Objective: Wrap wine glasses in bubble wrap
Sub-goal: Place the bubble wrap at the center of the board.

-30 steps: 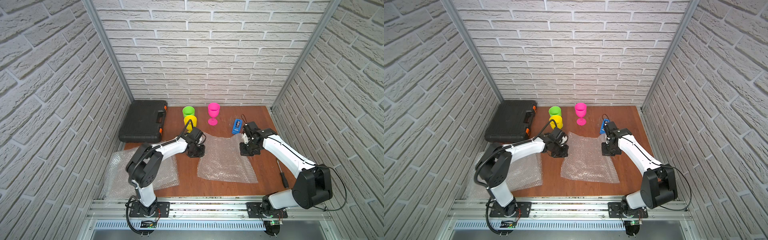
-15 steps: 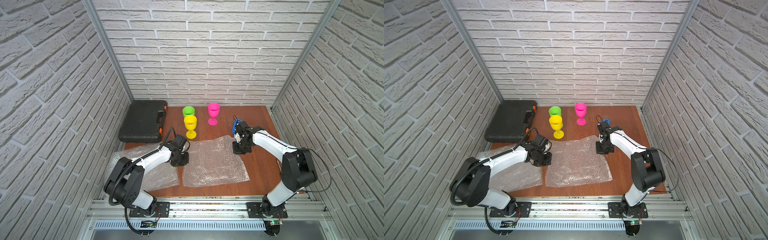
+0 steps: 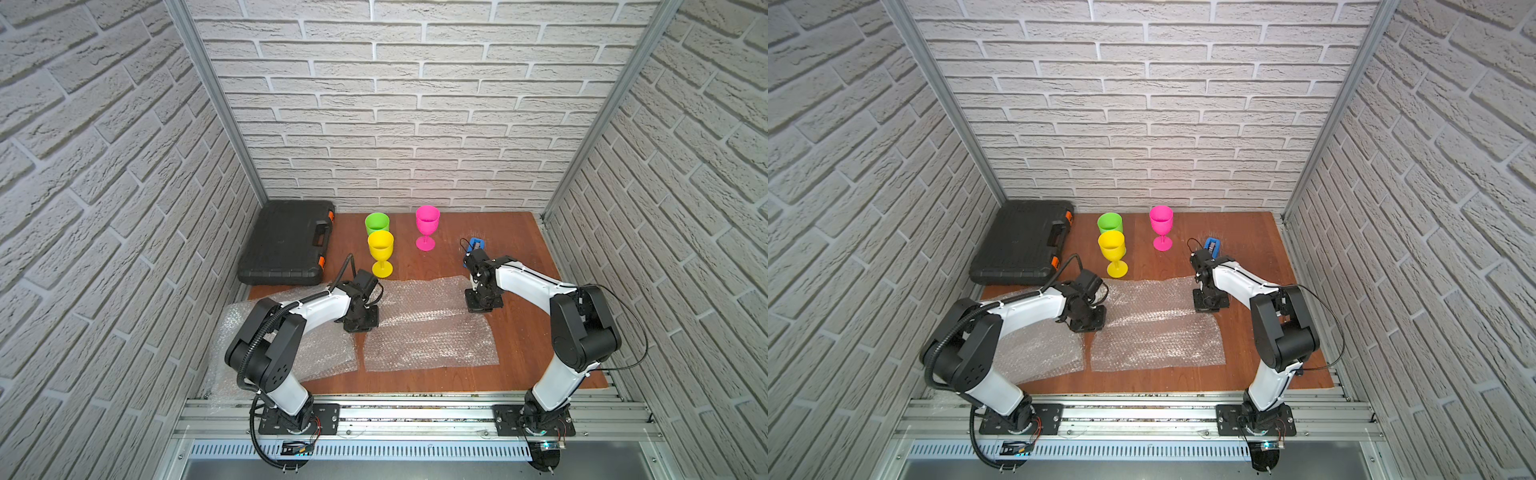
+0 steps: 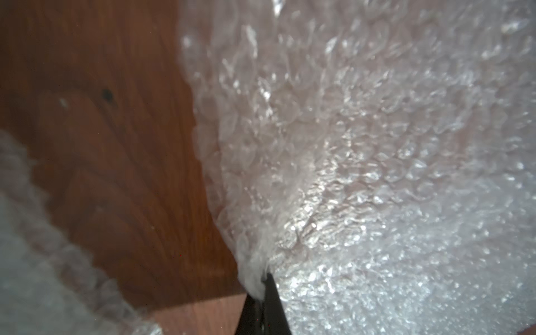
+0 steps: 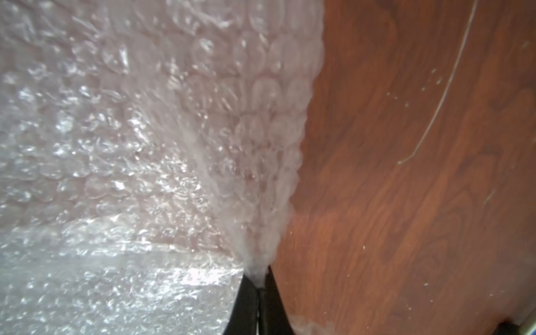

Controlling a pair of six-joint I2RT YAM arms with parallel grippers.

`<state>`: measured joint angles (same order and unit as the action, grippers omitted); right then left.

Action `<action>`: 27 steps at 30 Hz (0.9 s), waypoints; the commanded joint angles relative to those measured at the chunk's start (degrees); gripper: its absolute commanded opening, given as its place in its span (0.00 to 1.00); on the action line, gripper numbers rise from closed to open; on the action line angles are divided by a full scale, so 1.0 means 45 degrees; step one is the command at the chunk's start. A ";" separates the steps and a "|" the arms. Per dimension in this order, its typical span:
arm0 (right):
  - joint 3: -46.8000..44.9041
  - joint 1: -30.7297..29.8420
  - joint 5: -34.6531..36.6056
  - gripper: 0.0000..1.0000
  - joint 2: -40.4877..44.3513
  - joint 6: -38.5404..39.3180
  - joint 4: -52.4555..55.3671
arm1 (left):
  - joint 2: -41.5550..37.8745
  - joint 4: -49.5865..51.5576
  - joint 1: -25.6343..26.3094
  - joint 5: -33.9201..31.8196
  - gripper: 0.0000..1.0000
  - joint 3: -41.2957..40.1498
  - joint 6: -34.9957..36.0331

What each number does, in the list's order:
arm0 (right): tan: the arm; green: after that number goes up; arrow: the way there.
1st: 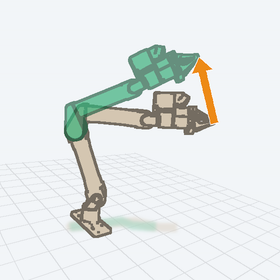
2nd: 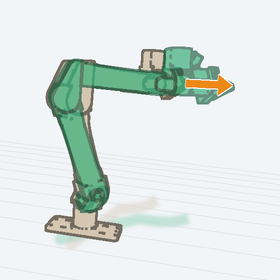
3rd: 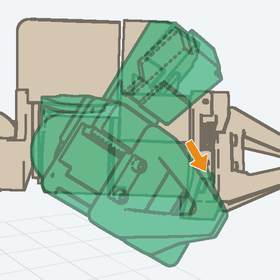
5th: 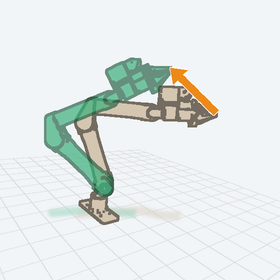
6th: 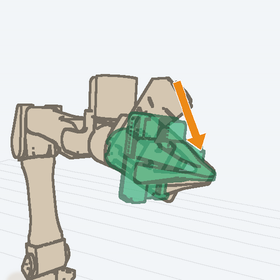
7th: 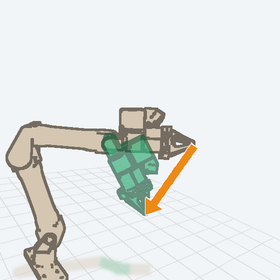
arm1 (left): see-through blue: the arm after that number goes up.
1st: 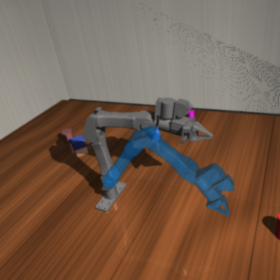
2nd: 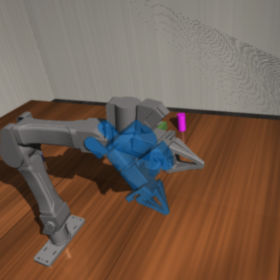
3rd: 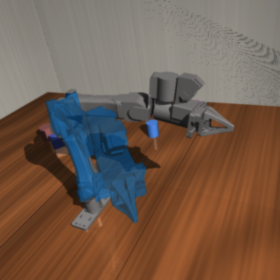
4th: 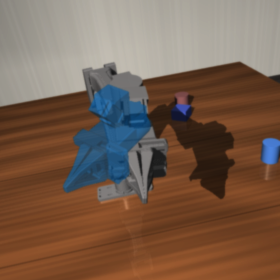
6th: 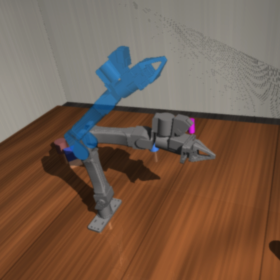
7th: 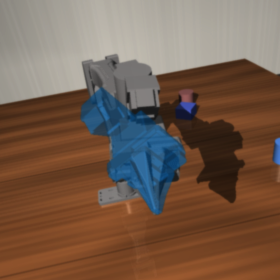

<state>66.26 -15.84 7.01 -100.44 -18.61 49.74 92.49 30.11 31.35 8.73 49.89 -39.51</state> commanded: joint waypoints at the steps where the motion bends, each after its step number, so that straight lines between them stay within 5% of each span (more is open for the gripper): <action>1: -0.0064 0.0046 0.1255 0.03 0.0063 0.0053 0.0492 | 0.0290 0.0339 0.0266 -0.0402 0.05 0.0238 -0.0128; 7: 0.0208 0.0043 0.1774 0.20 0.0578 -0.0044 0.1063 | 0.0047 0.0962 0.0514 -0.1323 0.31 0.0711 -0.0323; 16: 0.0968 0.0049 0.2453 0.41 0.1608 0.0179 0.1864 | -0.0907 0.1785 0.0496 -0.1876 0.48 0.1508 -0.0134; 23: 0.0996 0.0024 -0.1485 0.64 0.2743 0.1050 -0.0228 | -0.2499 0.1834 -0.0254 -0.1412 0.57 0.1073 0.0000; 24: 0.0935 -0.0027 -0.2129 0.78 0.2907 0.1146 -0.0737 | -0.2671 0.1616 -0.0464 -0.1047 0.57 0.0854 -0.0027; 25: 0.0902 -0.0054 -0.2545 0.81 0.3051 0.1119 -0.1140 | -0.2772 0.1382 -0.0665 -0.0682 0.57 0.0612 -0.0086; 27: 0.0935 -0.0093 -0.3181 0.82 0.3197 0.0998 -0.1813 | -0.2709 0.0949 -0.0802 -0.0072 0.58 0.0227 -0.0173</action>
<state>69.91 -15.88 0.97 -88.14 -14.70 48.73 80.29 35.94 28.82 4.21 53.67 -40.29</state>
